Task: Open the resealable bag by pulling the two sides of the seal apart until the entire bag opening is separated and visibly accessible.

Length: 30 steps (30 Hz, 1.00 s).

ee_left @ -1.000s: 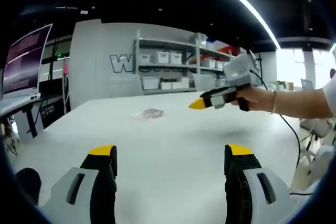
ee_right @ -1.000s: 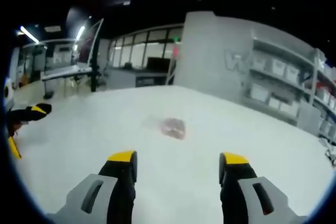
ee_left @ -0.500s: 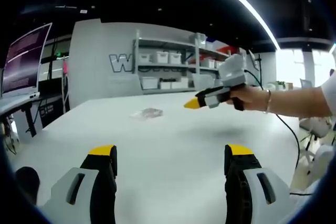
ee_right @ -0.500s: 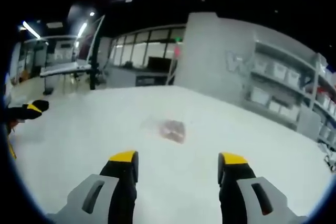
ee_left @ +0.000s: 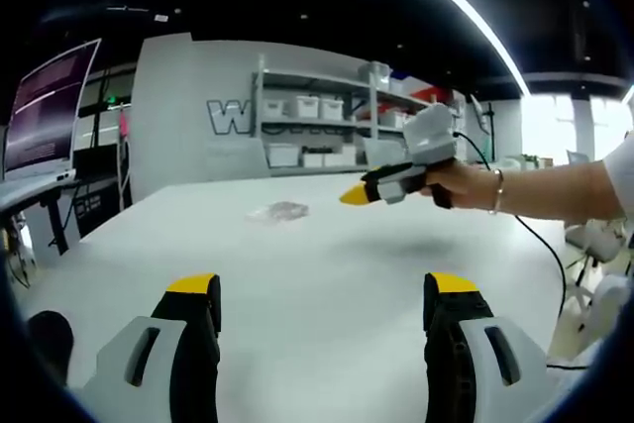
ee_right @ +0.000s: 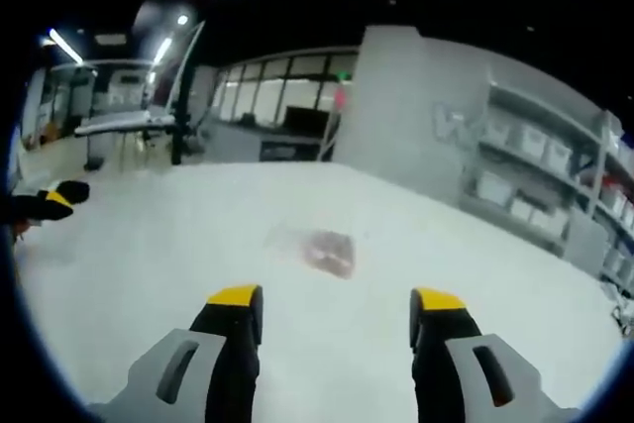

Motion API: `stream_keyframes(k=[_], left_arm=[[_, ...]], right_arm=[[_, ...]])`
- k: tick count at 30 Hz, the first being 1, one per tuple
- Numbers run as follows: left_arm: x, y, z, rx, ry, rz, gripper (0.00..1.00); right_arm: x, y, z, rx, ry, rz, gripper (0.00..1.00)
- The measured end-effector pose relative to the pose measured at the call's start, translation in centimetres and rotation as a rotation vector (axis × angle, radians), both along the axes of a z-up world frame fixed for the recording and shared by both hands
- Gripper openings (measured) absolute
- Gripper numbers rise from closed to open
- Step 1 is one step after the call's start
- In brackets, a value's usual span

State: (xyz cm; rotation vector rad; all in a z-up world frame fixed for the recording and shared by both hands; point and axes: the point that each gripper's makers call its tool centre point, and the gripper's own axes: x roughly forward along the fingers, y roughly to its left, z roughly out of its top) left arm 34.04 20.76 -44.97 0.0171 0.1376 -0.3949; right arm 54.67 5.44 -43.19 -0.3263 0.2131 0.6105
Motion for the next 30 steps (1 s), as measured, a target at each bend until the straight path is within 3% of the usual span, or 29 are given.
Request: stream_keyframes(k=[30], left_arm=[[0.0, 0.5, 0.3, 0.014, 0.003, 0.001, 0.83]], right_arm=[[1.9, 2.0, -0.6, -0.063, -0.022, 0.041, 0.56]])
